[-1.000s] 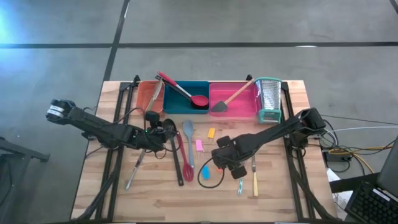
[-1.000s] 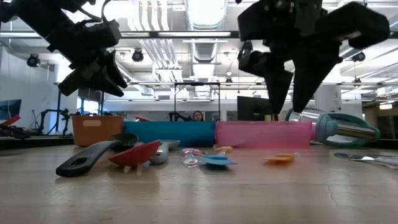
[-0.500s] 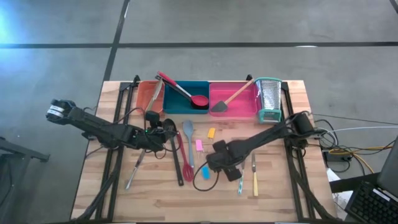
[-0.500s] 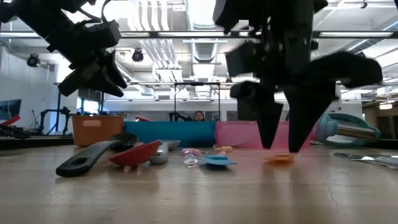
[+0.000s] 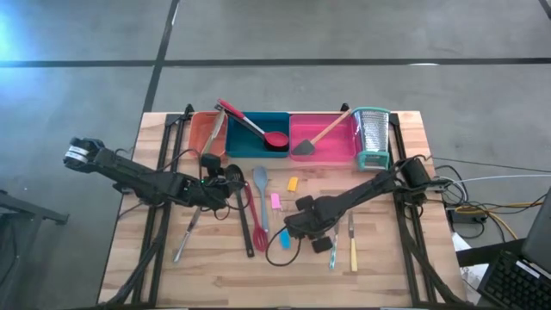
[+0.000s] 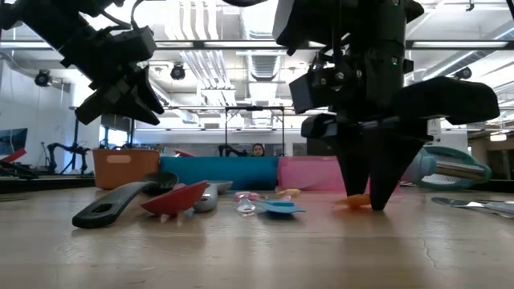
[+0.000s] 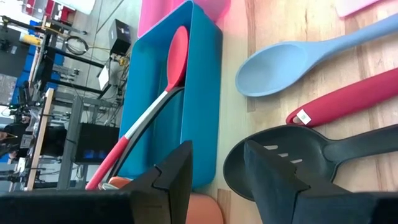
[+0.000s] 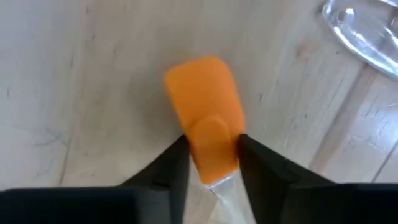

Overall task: Pick & Place Kitchen Items
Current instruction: Put the orange spatula into the red bin

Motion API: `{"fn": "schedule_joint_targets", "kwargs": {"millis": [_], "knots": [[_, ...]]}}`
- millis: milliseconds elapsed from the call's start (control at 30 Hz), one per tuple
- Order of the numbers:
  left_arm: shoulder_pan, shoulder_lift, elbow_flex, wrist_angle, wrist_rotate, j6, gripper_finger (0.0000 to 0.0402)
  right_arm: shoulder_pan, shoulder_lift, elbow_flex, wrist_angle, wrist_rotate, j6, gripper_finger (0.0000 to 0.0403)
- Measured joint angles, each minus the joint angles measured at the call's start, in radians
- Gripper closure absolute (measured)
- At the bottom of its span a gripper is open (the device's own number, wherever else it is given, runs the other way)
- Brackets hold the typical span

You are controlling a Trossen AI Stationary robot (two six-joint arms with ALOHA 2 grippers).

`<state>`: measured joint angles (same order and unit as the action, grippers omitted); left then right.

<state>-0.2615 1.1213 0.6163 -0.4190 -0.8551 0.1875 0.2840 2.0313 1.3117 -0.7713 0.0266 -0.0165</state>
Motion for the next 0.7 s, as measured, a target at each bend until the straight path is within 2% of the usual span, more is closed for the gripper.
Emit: {"fn": "schedule_joint_targets", "kwargs": {"millis": [167, 400, 700], "knots": [[0.000, 0.000, 0.000, 0.000, -0.003, 0.000, 0.0252, -0.002, -0.040, -0.003, 0.010, -0.001, -0.004, 0.0377], [0.000, 0.000, 0.000, 0.000, -0.004, 0.000, 0.0252, -0.020, -0.145, -0.006, -0.039, 0.013, -0.001, 0.0384], [0.000, 0.000, 0.000, 0.000, -0.007, 0.000, 0.0252, -0.075, -0.333, -0.005, -0.184, 0.219, -0.010, 0.0384]]}}
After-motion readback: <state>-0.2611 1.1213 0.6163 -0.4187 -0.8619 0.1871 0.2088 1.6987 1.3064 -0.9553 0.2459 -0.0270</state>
